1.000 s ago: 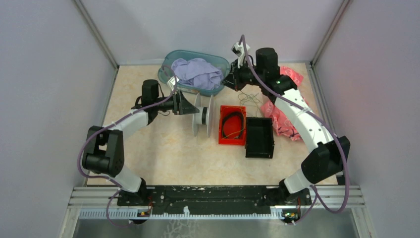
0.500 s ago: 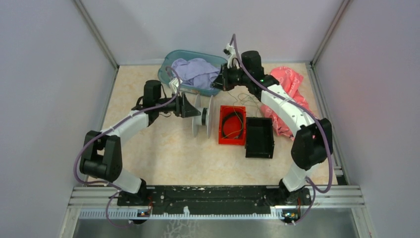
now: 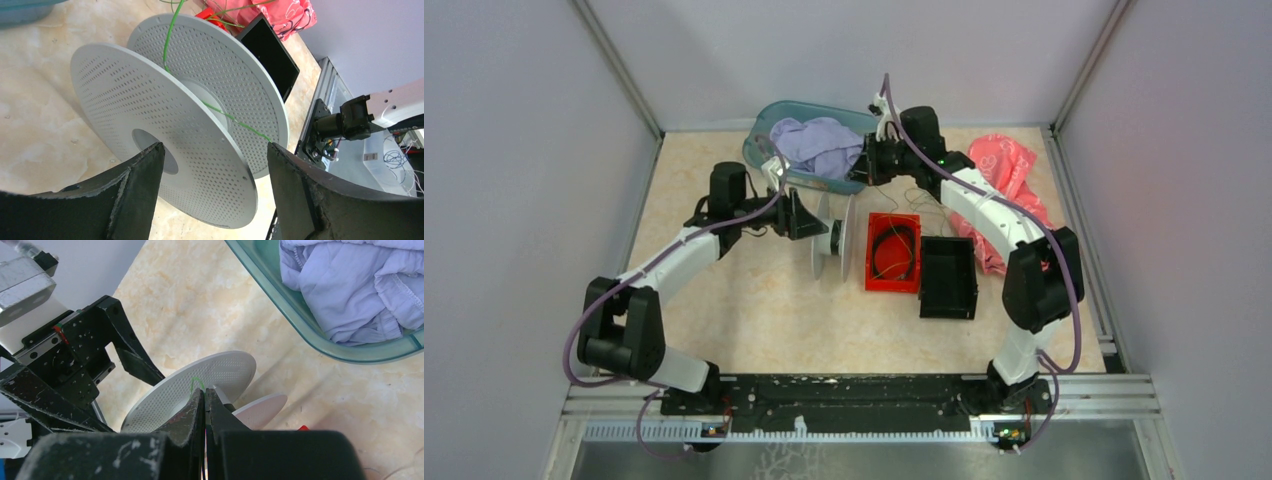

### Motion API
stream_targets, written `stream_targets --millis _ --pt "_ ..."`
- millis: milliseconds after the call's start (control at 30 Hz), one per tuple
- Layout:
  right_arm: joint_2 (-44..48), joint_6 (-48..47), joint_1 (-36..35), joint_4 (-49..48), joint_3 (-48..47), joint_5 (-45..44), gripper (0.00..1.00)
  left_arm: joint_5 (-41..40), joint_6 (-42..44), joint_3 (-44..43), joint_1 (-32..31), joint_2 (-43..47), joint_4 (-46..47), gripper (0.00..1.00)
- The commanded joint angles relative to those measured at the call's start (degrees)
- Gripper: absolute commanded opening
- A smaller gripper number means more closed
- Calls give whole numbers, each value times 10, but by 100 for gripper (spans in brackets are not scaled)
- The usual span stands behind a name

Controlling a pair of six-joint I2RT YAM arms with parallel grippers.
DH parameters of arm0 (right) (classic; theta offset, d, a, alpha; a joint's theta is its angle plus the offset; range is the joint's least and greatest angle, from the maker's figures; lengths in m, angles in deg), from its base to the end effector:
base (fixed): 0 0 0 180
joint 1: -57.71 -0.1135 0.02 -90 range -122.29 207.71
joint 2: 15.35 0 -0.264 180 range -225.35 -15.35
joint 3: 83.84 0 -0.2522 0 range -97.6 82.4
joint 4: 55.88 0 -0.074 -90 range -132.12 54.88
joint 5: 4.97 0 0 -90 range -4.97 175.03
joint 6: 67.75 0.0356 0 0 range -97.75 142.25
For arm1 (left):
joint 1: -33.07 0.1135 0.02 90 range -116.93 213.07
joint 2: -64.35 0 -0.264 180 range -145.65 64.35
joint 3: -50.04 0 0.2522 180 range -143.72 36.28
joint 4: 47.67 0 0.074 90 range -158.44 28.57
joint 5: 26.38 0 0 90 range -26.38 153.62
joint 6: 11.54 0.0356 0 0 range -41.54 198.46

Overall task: Wrap the cables
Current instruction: Wrap the cable around the cable reel.

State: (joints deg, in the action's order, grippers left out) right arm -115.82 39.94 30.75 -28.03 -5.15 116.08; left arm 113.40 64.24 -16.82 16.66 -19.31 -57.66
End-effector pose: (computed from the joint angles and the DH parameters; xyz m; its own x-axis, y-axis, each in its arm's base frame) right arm 0.3600 0.2037 0.3293 -0.6281 -0.0274 -0.7776 -0.6373 0.5916 0.4939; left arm 0.2982 -0.1162 0.2593 -0.6245 0.0186 -0.7808 0.7044 0.4451 -0.5529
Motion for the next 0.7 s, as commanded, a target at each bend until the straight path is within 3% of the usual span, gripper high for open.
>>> stream_targets --millis 0,267,667 --pt "-1 15 -9 -28 -20 -8 0 -43 -11 -3 -17 21 -11 81" --pt "-1 34 -11 -41 -5 -9 0 -192 -3 -27 -73 30 -79 84" --pt "9 34 -13 -47 21 -21 0 -243 6 -47 -94 21 -123 84"
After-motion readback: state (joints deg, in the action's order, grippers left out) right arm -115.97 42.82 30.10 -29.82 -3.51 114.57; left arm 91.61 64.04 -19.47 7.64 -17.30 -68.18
